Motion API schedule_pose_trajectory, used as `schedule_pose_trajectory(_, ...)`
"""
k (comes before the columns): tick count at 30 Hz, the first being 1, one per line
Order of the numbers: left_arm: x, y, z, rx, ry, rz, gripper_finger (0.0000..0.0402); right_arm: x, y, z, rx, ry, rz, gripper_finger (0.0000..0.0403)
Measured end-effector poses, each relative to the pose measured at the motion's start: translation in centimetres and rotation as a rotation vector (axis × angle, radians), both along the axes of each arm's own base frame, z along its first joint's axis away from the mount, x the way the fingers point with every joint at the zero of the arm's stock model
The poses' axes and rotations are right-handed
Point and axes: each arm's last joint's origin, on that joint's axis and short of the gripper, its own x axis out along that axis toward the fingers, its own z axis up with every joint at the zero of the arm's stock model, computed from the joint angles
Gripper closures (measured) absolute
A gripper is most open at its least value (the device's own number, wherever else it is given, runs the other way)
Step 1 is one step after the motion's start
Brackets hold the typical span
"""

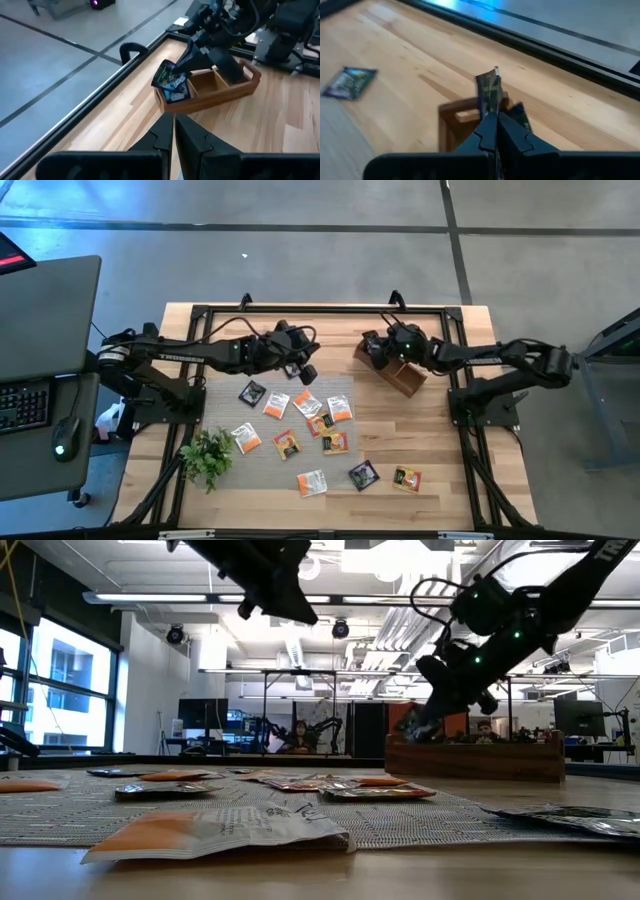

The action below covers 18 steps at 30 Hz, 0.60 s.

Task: Pick & Place Tea
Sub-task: Put the black tea bag into the left section of the wooden organizer

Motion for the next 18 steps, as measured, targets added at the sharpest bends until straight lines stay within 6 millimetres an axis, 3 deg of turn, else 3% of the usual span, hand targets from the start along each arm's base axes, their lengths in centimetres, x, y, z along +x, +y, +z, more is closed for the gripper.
schedule_pose_trajectory(8, 0.00, 0.00, -0.03, 0.000, 0.002, 0.000, 0.0385, 0.91, -0.33, -1.21, -0.003, -0.002, 0.051, 0.0400)
schedule_pose_trajectory(18, -0.01, 0.00, -0.07, 0.000, 0.006, -0.001, 0.0385, 0.84, -0.38, -0.94, -0.027, 0.001, 0.034, 0.0400)
